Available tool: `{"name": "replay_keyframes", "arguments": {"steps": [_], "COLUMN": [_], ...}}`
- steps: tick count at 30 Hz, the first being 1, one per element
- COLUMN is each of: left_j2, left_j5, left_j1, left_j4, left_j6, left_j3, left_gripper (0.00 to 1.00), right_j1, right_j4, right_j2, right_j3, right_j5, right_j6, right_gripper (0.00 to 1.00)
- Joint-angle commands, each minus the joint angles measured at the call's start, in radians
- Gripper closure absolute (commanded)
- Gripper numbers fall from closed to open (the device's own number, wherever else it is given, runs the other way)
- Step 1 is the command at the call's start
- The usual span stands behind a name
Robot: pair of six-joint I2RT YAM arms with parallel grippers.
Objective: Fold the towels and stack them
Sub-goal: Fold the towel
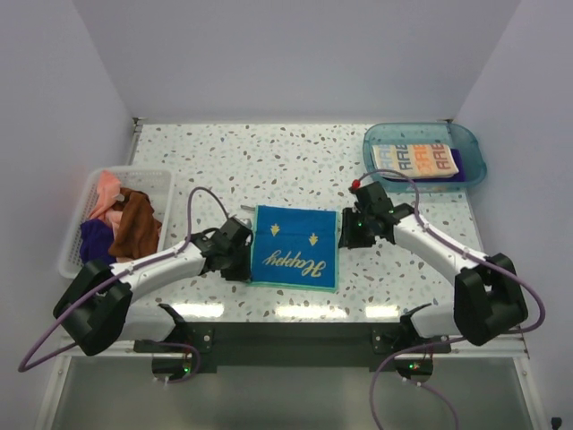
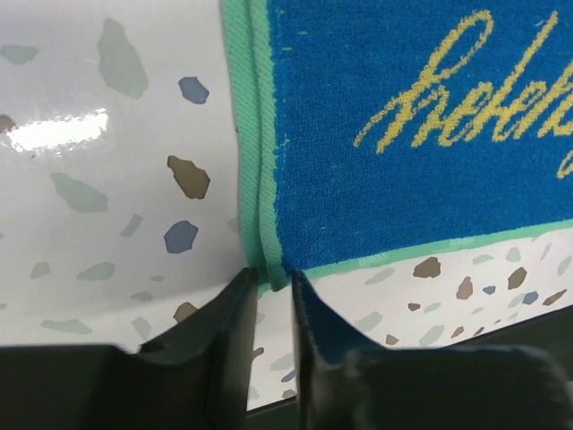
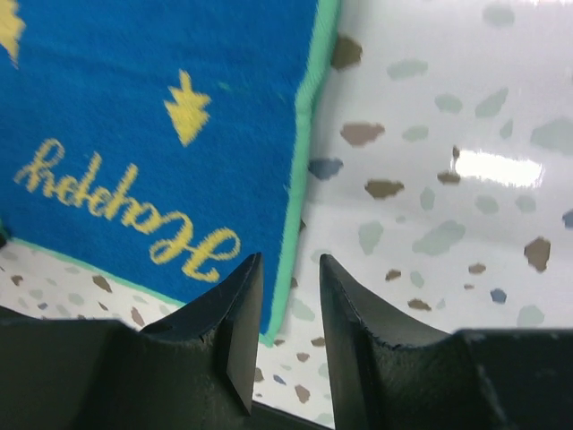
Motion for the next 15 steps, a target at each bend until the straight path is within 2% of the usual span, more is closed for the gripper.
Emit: {"name": "replay_keyframes", "arguments": {"steps": [1, 2, 5, 8, 11, 12, 15], "left_j2": [-0.021, -0.024, -0.042, -0.068, -0.053, -0.017, 0.118], "left_j5": [-0.037, -0.037, -0.066, -0.113, -0.106, -0.103, -0.066], "left_j1": [0.003, 0.003, 0.003, 0.008, 0.026, 0.04, 0.072], "left_j4": [-0.033, -0.038, -0.082, -0.134, -0.095, -0.072, 0.028], "left_j6": [-0.014, -0.011, -0.005, 0.026, 0.076, 0.092, 0.155], "left_j3": [0.012, 0.018, 0.063, 0.153, 0.291, 0.317, 0.417], "left_gripper": [0.7, 0.57, 0.47, 0.48, 0.54, 0.55, 0.58], "right_j1": [-0.007, -0.007, -0.009, -0.01, -0.019, -0.03, -0.044], "right_j4": [0.08, 0.092, 0.131, 0.163, 0.2, 0.204, 0.24], "right_j2": [0.057, 0.076, 0.14, 0.212, 0.284, 0.301, 0.356], "right_j3": [0.107, 0.138, 0.19, 0.236, 0.27, 0.279, 0.302], "right_j5": [0.023, 0.015, 0.0, 0.0, 0.0, -0.012, -0.023], "right_j6": [-0.033, -0.034, -0.027, -0.017, -0.004, -0.001, 0.012], "right_gripper": [0.64, 0.64, 0.64, 0.66, 0.75, 0.8, 0.84]}}
